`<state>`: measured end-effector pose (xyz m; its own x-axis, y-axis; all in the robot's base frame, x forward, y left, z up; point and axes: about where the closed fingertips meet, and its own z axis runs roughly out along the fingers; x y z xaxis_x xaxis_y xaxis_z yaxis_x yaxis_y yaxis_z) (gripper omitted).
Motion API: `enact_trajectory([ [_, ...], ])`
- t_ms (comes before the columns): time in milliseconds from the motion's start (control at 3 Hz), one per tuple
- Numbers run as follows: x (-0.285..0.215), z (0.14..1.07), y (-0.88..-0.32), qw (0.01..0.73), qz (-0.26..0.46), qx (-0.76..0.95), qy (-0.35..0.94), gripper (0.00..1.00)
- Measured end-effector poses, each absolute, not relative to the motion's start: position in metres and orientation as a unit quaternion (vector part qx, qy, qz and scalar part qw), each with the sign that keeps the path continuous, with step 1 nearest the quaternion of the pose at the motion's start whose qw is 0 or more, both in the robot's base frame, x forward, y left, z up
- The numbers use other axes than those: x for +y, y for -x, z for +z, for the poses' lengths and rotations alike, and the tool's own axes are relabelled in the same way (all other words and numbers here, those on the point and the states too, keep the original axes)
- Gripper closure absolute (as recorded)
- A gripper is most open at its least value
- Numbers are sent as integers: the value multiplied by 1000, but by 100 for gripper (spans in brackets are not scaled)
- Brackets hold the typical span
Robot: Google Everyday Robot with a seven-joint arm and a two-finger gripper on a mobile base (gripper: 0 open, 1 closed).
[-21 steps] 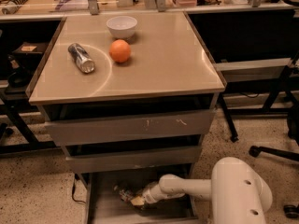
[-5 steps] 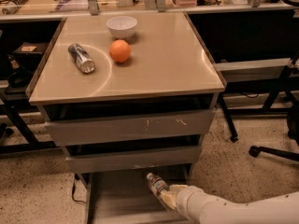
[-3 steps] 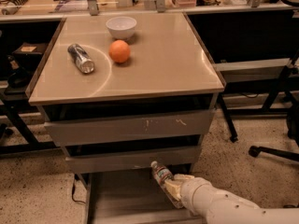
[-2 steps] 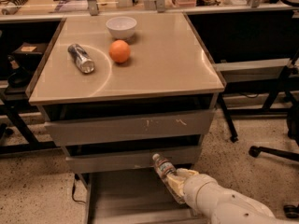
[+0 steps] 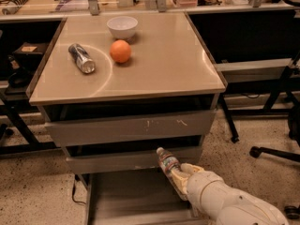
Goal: Pick water bottle from bottom drawer and place on counter
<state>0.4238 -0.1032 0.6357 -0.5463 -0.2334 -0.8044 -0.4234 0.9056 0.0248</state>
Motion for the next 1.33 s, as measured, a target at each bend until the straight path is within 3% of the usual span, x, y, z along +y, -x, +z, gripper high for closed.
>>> enact_trajectory([
  [1333,-102,799,-440,518,43,833,188,100],
])
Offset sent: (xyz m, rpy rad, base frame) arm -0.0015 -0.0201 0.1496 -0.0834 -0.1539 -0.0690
